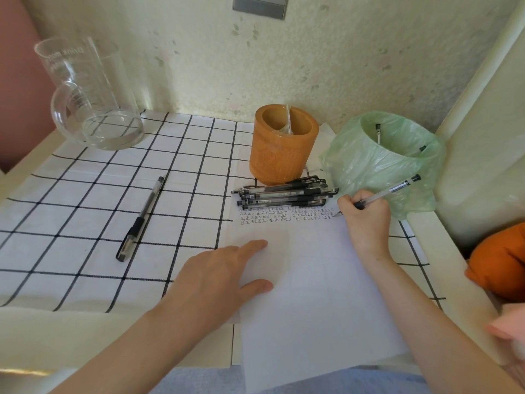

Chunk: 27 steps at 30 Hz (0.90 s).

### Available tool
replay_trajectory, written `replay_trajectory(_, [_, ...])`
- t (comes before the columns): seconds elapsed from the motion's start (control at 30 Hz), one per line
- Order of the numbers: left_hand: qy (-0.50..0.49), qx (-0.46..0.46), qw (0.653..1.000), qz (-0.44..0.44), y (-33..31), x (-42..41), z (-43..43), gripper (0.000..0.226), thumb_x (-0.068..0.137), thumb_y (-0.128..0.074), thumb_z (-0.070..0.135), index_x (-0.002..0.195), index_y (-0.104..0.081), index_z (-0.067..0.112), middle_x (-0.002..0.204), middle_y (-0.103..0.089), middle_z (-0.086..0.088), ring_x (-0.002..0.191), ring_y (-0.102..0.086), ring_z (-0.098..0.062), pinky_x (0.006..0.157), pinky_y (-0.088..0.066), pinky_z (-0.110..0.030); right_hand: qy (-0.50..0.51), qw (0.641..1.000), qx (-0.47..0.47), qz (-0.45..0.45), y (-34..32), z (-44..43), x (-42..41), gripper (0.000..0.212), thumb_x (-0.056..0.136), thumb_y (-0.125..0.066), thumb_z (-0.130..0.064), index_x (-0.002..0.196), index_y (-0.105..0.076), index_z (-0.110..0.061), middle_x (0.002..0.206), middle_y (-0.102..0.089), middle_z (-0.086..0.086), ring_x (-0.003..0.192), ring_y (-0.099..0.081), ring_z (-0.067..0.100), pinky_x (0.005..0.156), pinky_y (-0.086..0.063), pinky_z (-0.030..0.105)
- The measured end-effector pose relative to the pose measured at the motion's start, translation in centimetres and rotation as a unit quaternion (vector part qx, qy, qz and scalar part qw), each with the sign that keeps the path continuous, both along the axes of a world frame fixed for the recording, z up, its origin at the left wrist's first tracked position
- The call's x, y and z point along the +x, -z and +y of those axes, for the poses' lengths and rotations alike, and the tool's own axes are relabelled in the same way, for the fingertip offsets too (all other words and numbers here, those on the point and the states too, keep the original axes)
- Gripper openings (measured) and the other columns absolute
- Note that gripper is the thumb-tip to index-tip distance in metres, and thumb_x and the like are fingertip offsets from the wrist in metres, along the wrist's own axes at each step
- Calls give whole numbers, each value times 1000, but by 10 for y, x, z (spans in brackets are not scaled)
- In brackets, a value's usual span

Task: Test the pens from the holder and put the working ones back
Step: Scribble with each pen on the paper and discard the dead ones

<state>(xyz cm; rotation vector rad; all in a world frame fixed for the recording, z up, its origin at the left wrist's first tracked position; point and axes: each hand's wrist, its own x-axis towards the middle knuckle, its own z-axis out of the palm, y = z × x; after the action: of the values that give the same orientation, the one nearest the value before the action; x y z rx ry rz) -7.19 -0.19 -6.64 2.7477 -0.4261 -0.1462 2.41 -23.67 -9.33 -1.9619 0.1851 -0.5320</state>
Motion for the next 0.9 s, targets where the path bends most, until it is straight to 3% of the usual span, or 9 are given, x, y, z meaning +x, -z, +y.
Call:
replay_trajectory(0.2, [0, 3, 1000, -6, 1, 0, 0, 60, 85, -40, 63, 139, -18, 48, 76, -36, 13, 80, -48, -7, 70, -38, -20, 3, 1000, 8, -4, 1, -2, 1, 33, 79, -57, 1, 55, -37, -10, 53, -29, 0, 53, -24, 6, 48, -21, 23])
replay_trajectory(0.43, [0, 5, 1000, 1, 1, 0, 0, 61, 85, -40, 64, 139, -18, 48, 76, -37, 13, 77, -45, -6, 69, -38, -20, -10, 1000, 9, 3, 1, -1, 1, 37, 78, -58, 2, 53, -35, -13, 52, -28, -1, 49, -23, 4, 45, -21, 18])
replay_trajectory(0.63, [0, 5, 1000, 1, 0, 0, 0, 60, 85, -39, 64, 139, -18, 47, 79, -39, 13, 80, -47, -7, 73, -40, -21, -11, 1000, 12, 0, 0, -1, 0, 42, 77, -58, 4, 51, -31, -16, 46, -26, -10, 47, -22, 4, 44, -20, 17])
replay_trajectory(0.73, [-1, 4, 1000, -1, -1, 0, -1, 60, 85, -40, 64, 139, -18, 48, 78, -38, 12, 86, -52, -8, 73, -40, -21, -10, 1000, 3, -2, -2, 0, -1, 39, 78, -57, 5, 53, -32, -13, 51, -27, -1, 48, -22, 5, 44, -20, 17])
replay_trajectory(0.9, [-1, -4, 1000, -2, -1, 0, 0, 60, 85, -39, 63, 139, -17, 48, 80, -39, 13, 80, -46, -6, 73, -41, -21, -5, 1000, -7, -2, -2, 2, -2, 38, 78, -56, 5, 54, -32, -12, 51, -27, 0, 49, -23, 6, 45, -20, 19])
